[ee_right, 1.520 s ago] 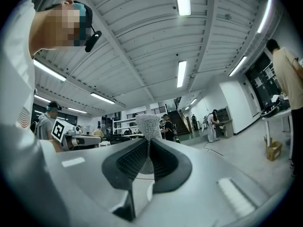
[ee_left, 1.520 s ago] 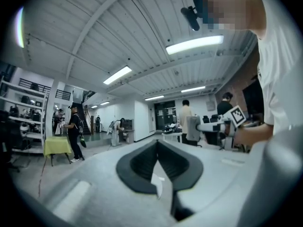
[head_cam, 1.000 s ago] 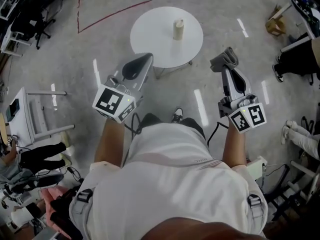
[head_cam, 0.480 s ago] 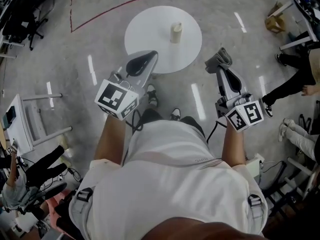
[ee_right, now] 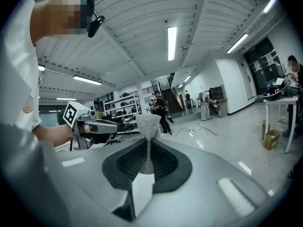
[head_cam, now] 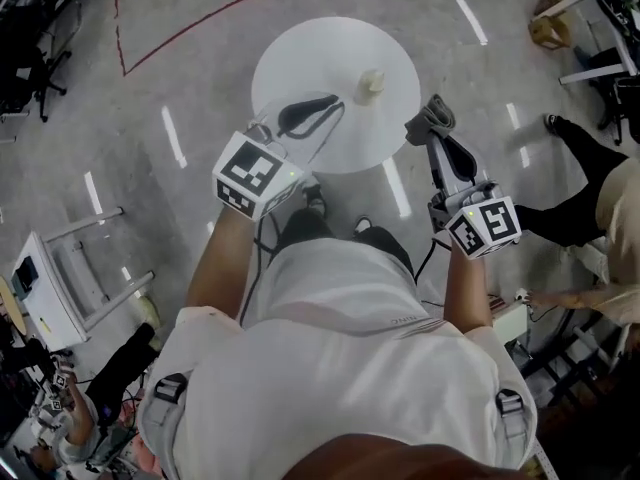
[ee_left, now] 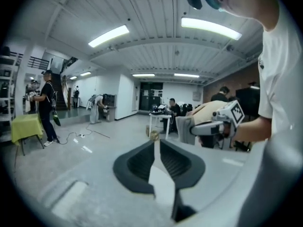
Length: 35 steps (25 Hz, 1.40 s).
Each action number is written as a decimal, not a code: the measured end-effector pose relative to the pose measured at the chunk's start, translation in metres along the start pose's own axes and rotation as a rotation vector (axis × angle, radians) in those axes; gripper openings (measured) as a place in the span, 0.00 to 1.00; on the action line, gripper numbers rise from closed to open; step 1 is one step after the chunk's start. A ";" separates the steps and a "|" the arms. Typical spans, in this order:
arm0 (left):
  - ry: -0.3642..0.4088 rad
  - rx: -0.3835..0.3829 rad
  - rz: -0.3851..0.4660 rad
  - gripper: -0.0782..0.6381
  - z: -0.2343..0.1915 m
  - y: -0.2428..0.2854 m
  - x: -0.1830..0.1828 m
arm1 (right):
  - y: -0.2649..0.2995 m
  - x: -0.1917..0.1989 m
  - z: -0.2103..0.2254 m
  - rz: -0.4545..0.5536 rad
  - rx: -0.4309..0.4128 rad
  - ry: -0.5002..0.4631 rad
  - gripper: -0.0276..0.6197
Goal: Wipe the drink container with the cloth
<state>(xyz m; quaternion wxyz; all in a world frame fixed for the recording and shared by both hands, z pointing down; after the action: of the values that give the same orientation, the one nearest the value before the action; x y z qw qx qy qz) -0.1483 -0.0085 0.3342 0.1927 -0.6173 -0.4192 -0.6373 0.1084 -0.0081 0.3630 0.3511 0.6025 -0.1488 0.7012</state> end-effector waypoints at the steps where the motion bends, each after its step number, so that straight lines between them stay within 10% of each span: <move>1: -0.002 0.018 -0.026 0.16 -0.020 0.001 0.004 | 0.019 0.003 -0.005 -0.012 0.009 -0.004 0.08; 14: -0.047 0.259 -0.406 0.27 -0.080 0.156 0.056 | 0.061 0.083 0.021 -0.130 0.085 -0.011 0.08; 24: -0.023 0.217 -0.586 0.27 -0.088 0.208 0.087 | 0.101 0.151 0.038 -0.257 -0.008 -0.044 0.08; 35: -0.016 0.216 -0.602 0.21 -0.093 0.214 0.096 | 0.172 0.187 0.031 -0.382 -0.057 -0.083 0.08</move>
<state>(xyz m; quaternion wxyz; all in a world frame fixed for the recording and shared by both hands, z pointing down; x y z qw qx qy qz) -0.0592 -0.1773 0.4987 0.0566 -0.4466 -0.6496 -0.6127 0.0112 -0.0914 0.5841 0.4882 0.6380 -0.0660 0.5918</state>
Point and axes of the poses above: the fingertips, and each gripper's own axes: y forward along the fingers, z to its right, x out of its underside, the point moved 8 cm from there along -y, backward along the fingers, and after that the axes turned 7 degrees about x, right-handed, at the moved point
